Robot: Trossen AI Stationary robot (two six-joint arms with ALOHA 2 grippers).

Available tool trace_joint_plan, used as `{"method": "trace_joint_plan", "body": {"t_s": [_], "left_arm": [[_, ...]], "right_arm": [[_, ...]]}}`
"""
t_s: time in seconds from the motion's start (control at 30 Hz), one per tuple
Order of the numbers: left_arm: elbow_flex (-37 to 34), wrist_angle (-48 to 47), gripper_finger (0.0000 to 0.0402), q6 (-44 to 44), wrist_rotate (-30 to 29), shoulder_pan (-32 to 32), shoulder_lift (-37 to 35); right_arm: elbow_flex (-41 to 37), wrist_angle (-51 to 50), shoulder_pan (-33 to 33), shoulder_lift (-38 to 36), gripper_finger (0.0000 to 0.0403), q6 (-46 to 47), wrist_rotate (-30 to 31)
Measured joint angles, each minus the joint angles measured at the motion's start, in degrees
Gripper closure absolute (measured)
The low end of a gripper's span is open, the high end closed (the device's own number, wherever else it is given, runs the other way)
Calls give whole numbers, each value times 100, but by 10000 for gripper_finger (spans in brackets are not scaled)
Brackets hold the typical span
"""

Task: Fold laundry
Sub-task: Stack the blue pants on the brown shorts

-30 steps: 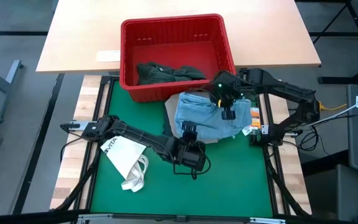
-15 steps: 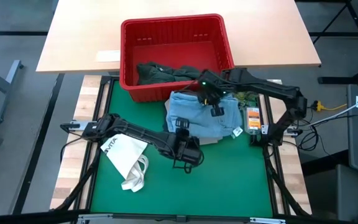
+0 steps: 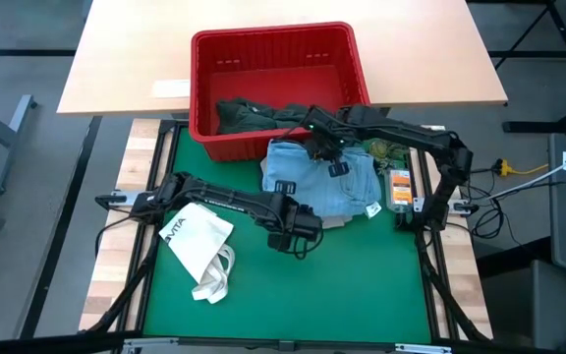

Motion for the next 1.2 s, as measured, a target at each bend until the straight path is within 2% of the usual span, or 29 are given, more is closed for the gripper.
{"method": "trace_joint_plan", "body": {"t_s": [0.23,0.43,0.5,0.63,0.73,0.87,1.2], "left_arm": [[-2,-103,328,2,176,26,4],[-2,-117,272,4,208,-15,4],[-2,-115,251,3,202,-20,4],[-2,-137,220,-83,263,-42,4],[-7,-224,213,20,290,-65,-34],[17,-240,212,46,295,-101,-290],[33,-160,211,479,-165,-33,-1073]], "right_arm": [[-4,59,9,162,350,12,125],[-7,90,4,189,343,16,145],[-7,92,4,189,328,16,172],[-7,104,2,187,274,26,376],[-3,102,2,187,234,31,742],[179,-144,2,187,200,-1,801],[1482,-1458,2,166,187,-113,789]]}}
